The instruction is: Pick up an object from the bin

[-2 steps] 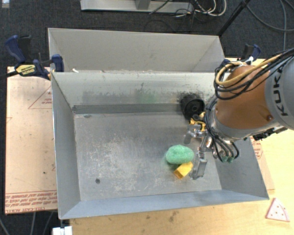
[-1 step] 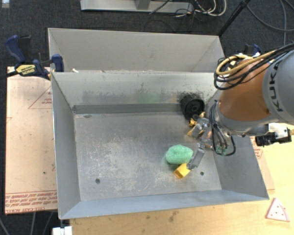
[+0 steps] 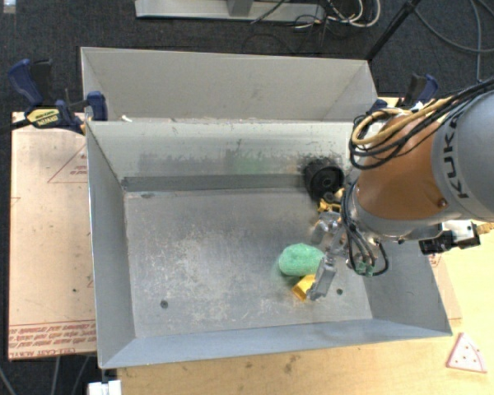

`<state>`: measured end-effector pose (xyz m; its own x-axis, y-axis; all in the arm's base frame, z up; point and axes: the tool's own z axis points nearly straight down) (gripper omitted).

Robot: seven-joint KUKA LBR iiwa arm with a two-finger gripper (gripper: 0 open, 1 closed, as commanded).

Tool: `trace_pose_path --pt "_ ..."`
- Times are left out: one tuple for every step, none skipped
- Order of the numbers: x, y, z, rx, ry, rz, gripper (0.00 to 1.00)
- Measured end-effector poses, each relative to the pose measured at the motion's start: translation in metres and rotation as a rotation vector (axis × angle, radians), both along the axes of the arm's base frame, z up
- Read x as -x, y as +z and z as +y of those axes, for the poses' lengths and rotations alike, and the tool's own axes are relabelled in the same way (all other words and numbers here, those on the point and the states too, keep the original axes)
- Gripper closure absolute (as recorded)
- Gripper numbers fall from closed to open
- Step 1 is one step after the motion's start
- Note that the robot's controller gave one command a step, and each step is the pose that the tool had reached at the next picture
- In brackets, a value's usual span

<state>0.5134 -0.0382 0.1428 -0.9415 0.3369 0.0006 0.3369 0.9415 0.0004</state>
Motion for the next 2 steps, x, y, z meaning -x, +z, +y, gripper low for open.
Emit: trace_pose_path --pt "-0.004 -0.058 0.004 -0.001 -0.209 -0.007 0.0" --pt "0.01 -0.072 0.015 0.0 -0.46 -0.006 1.0"
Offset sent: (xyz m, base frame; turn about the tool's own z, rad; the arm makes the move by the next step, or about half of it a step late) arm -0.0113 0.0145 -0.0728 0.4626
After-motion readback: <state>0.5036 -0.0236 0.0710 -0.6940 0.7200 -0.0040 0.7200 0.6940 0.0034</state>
